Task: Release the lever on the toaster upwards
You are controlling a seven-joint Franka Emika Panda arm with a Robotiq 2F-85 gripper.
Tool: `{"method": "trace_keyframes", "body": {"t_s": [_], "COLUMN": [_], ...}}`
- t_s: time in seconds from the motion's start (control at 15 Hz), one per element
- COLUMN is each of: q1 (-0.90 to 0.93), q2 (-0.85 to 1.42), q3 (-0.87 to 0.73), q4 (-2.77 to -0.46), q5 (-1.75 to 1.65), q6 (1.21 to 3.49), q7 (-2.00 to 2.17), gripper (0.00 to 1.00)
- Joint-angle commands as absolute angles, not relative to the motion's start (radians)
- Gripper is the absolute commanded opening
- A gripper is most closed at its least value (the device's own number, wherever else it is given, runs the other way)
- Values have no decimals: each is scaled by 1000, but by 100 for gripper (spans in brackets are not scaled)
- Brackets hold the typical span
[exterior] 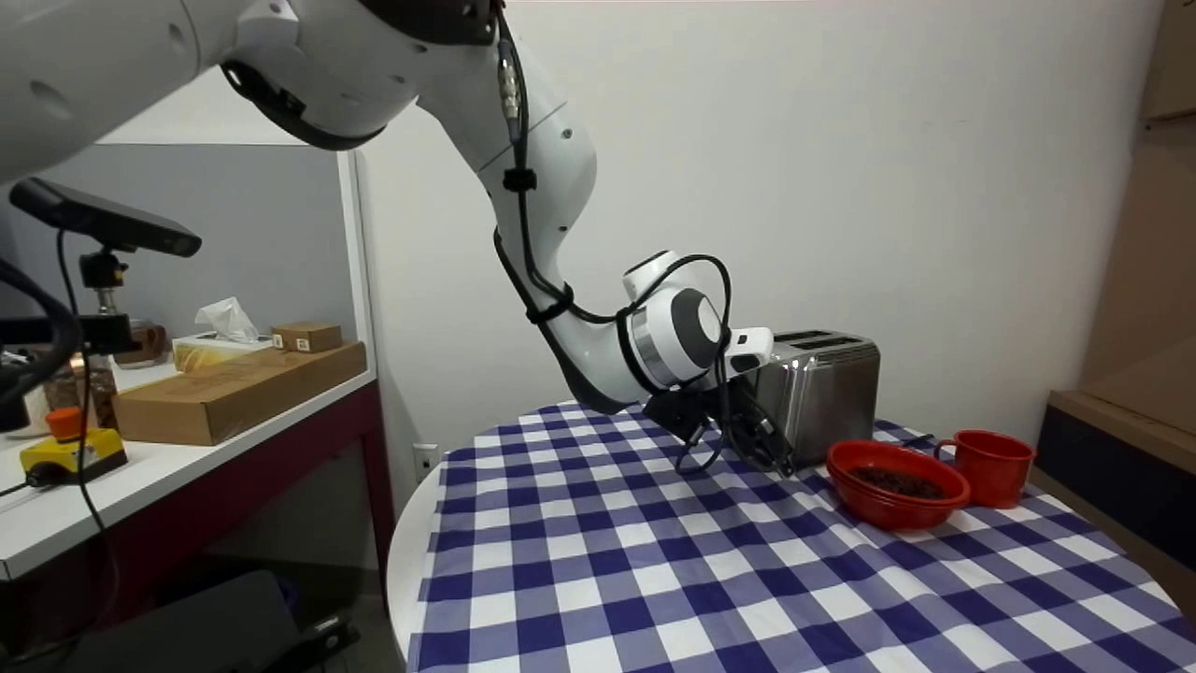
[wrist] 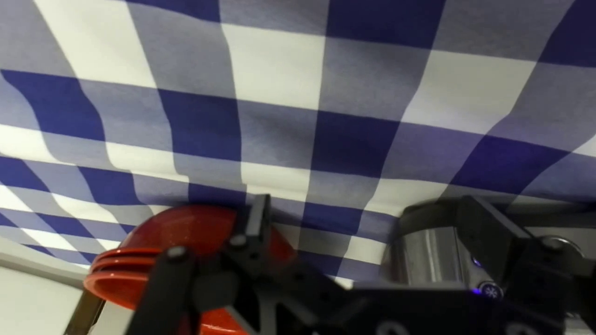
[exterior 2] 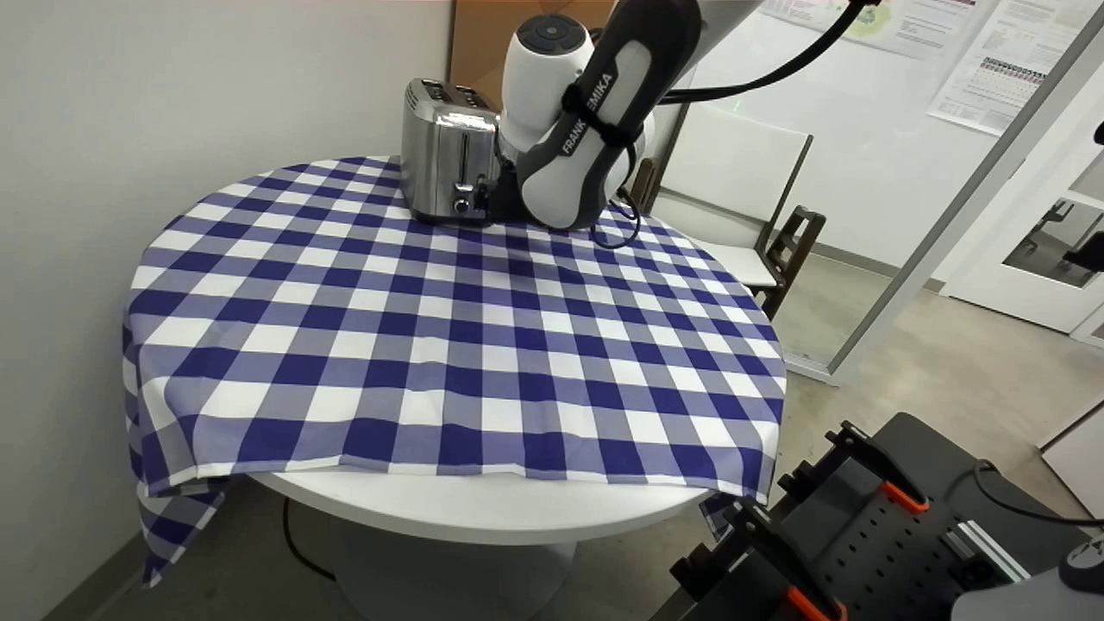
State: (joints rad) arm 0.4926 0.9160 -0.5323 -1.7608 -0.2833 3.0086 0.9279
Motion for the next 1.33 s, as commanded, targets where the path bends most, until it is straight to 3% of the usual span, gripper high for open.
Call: {"method": "trace_keyframes", "body": {"t_s": [0.0,1.27], "q1": [528,604], "q2": [986,1083], "q3": [-576,-641], "q4": [-1712,-1703], "q5": [-199,109], "q6": [3051,3220], "q7": [932,806], "gripper": [100,100]}}
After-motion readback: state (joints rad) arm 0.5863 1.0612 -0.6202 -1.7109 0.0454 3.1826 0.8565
